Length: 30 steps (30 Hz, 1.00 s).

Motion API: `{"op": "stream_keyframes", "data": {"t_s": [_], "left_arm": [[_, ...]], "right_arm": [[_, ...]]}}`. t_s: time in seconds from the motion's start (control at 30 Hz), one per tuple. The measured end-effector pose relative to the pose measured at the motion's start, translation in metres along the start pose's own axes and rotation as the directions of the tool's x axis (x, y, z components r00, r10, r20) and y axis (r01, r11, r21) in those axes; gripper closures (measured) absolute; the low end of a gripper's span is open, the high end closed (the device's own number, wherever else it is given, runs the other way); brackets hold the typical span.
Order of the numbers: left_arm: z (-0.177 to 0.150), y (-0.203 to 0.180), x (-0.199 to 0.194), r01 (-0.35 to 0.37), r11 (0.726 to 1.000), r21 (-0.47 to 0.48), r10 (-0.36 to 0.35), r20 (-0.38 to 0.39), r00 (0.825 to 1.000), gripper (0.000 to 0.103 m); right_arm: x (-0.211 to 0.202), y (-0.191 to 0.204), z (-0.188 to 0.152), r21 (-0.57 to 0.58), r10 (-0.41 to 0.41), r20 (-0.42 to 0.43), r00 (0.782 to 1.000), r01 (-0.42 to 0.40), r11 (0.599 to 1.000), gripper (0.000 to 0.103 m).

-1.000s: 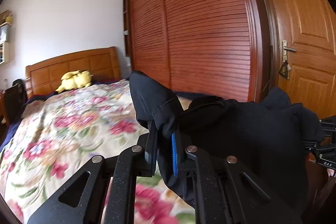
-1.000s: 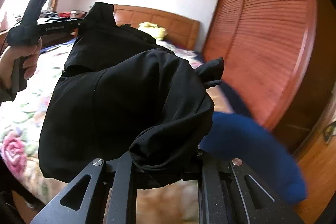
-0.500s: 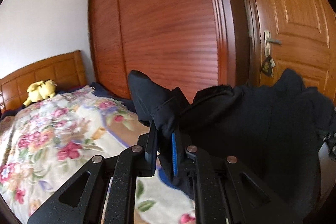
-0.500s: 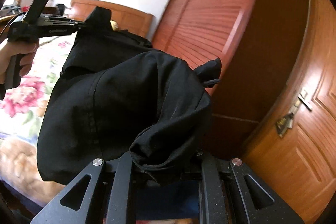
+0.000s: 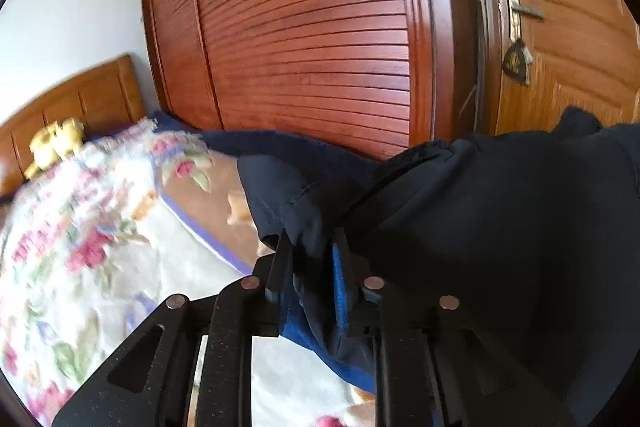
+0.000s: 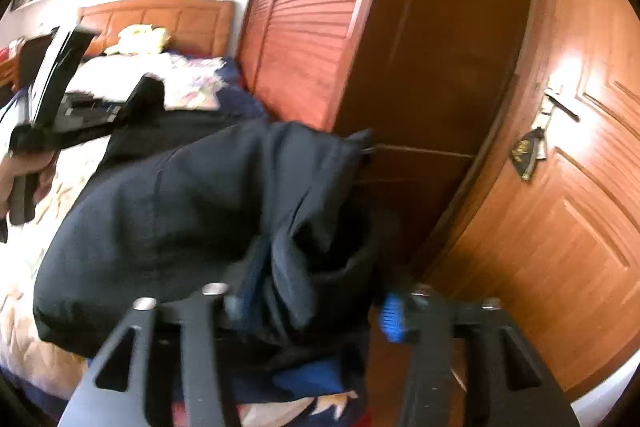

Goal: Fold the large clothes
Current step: 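Carry the coat bundle with both tools toward the blue pillow by the wardrobe, then lower the coat bundle onto the bed beside the pillow and open both tools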

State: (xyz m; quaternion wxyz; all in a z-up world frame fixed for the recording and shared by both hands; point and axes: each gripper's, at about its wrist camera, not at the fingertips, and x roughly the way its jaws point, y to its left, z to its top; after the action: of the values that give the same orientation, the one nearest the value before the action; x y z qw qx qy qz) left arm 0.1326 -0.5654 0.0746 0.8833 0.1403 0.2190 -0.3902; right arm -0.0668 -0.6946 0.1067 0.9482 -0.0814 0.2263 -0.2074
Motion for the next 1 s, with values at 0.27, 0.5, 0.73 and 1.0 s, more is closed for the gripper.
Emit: {"op": "stream_keyframes", "data": {"t_s": [0.27,0.5,0.73,1.0], "left_arm": [[-0.015,0.009,-0.026,0.132,0.991,-0.034,-0.131,0.017,0.991,0.030],[-0.043,0.010,-0.063,0.165,0.986,-0.006,-0.165,0.028,0.986,0.021],[-0.072,0.023,-0.094,0.171,0.985,-0.017,-0.171,0.023,0.985,0.020],[-0.100,0.043,-0.141,0.134,0.991,0.005,-0.134,0.051,0.990,0.020]], "right_arm": [[-0.037,0.018,0.028,0.030,-0.057,0.171,0.984,0.053,0.998,0.024],[-0.028,0.069,0.061,-0.030,0.015,0.193,0.981,-0.009,1.000,0.024],[0.009,0.070,0.049,-0.042,0.078,0.080,0.994,-0.075,0.996,0.024],[0.055,0.026,0.039,0.118,0.058,-0.072,0.996,-0.049,0.992,0.024]]}}
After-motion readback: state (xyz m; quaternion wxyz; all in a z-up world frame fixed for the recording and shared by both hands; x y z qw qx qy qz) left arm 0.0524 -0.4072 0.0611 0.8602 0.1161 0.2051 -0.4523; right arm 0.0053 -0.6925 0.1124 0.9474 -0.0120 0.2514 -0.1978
